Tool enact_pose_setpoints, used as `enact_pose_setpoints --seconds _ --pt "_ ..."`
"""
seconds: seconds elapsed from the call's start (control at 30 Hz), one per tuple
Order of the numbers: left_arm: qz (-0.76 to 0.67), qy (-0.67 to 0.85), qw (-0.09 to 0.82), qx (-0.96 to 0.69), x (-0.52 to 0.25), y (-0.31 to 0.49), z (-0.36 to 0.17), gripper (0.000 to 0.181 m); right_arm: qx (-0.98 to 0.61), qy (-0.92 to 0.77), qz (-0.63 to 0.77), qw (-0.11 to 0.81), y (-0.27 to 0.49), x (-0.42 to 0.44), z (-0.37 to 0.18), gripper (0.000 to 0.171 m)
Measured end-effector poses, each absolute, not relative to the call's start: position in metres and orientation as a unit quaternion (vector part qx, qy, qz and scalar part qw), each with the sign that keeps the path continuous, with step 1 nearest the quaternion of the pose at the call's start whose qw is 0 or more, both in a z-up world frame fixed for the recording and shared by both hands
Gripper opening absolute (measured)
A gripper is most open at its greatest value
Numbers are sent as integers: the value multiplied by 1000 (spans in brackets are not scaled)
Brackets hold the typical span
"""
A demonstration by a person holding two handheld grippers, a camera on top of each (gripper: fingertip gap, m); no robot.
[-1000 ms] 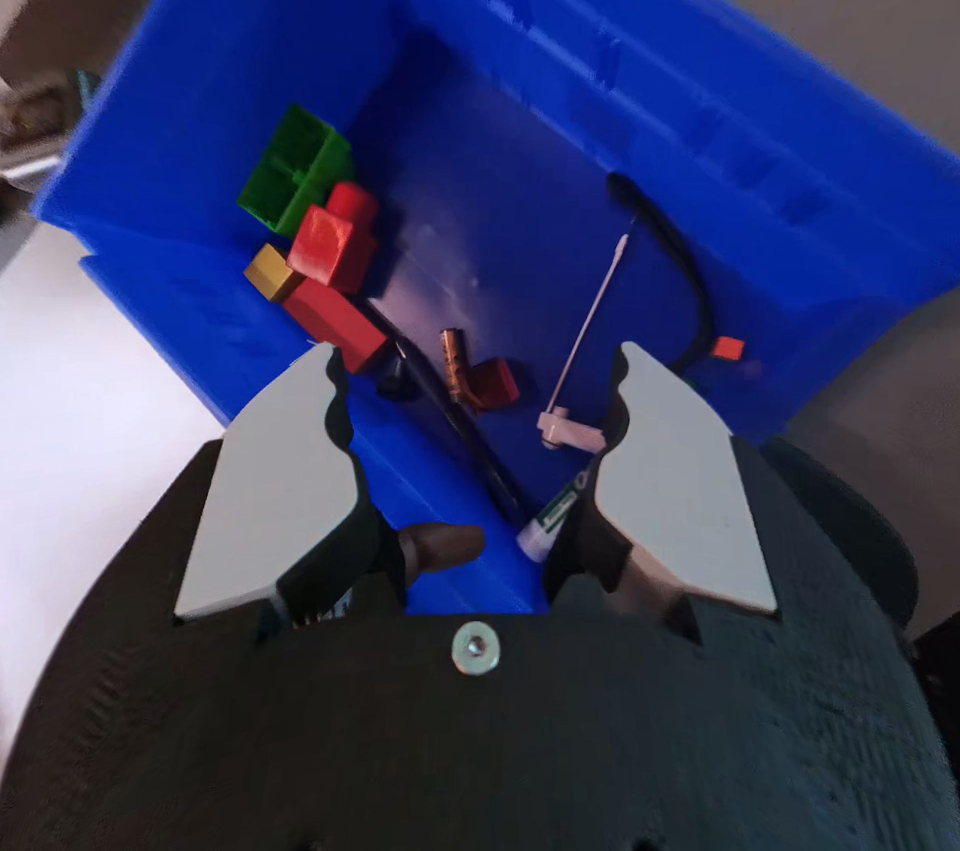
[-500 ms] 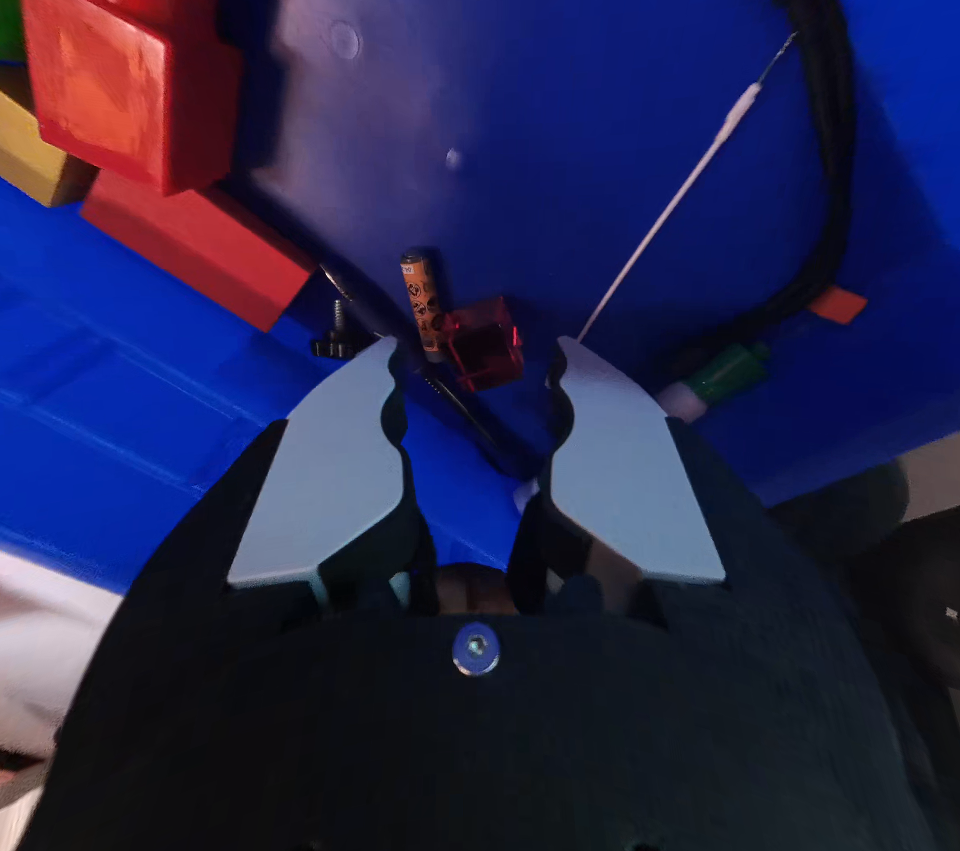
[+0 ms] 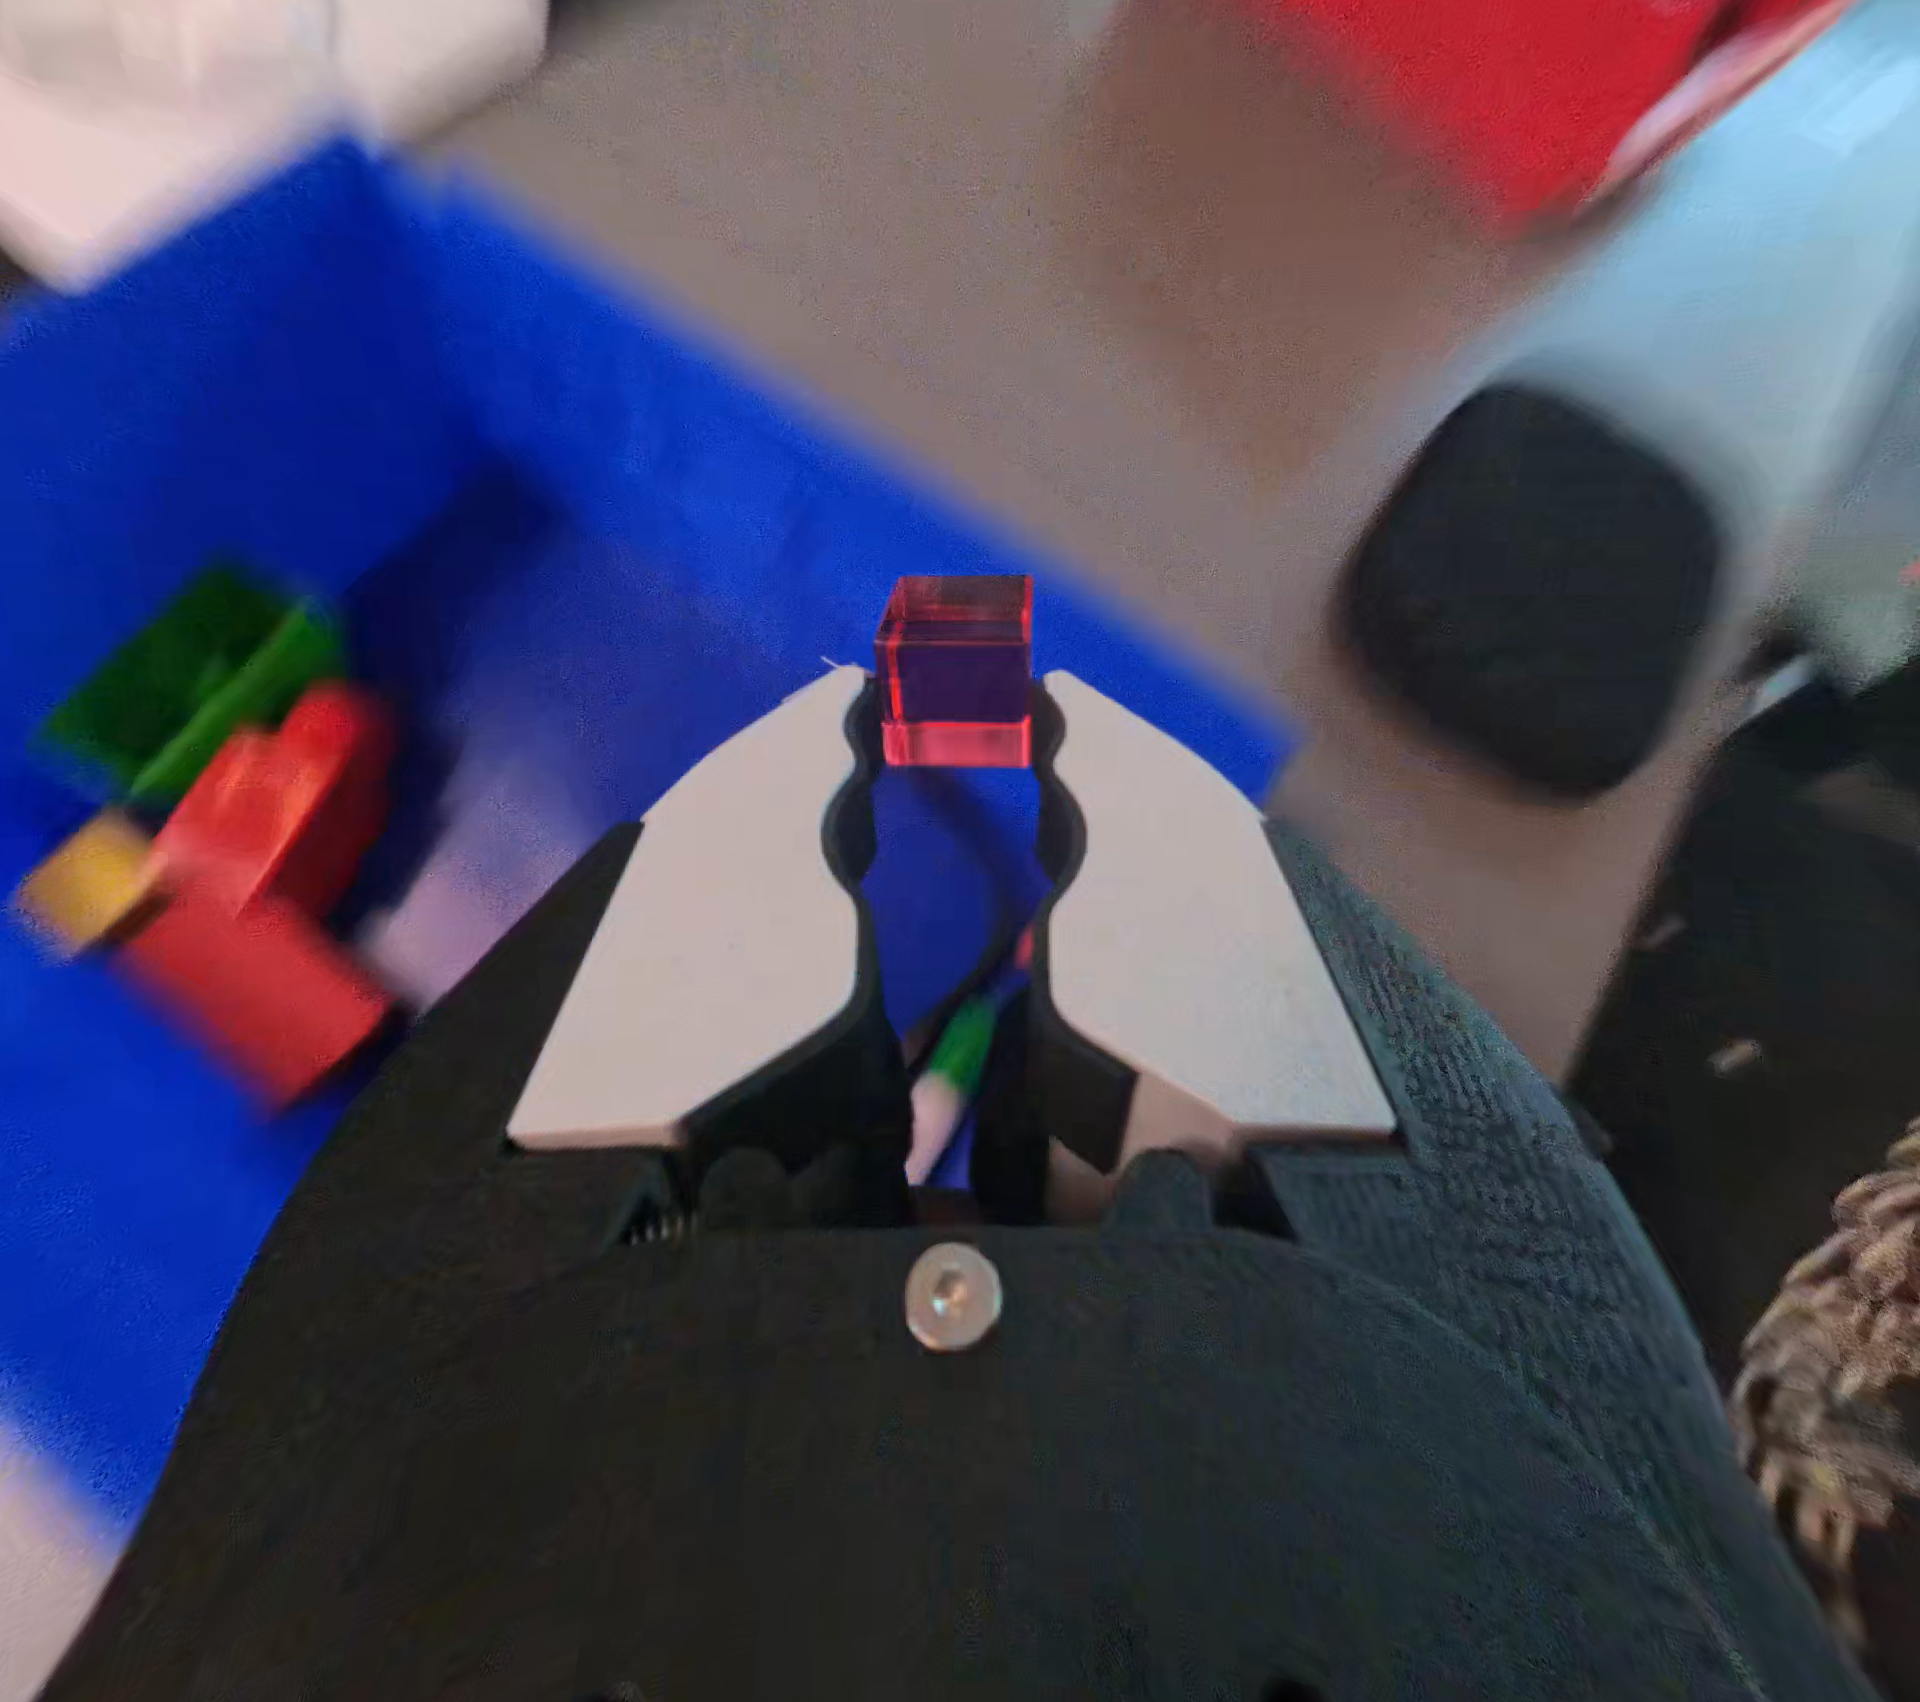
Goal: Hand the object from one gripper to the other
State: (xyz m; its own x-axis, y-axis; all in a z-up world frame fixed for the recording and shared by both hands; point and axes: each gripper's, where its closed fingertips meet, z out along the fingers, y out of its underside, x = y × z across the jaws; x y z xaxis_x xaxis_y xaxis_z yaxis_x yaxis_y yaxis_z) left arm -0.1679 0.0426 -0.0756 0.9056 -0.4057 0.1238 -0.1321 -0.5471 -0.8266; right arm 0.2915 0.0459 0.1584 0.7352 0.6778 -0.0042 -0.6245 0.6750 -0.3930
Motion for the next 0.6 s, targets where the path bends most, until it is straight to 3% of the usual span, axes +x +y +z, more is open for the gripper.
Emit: enact_pose_setpoints --seconds 0.07,0.17,0.3,0.6 --pt "-264 163 574 -758 -124 31 -24 27 -235 -134 383 883 51 257 153 23" --pt "-412 160 629 -640 -76 0 21 27 -333 -299 424 788 44 182 125 12" --pt "-525 164 602 -579 -33 -26 37 26 -344 -510 404 677 -2 101 75 50" --pt "-573 286 495 -587 36 -68 20 27 -185 -649 217 705 -65 31 20 51"
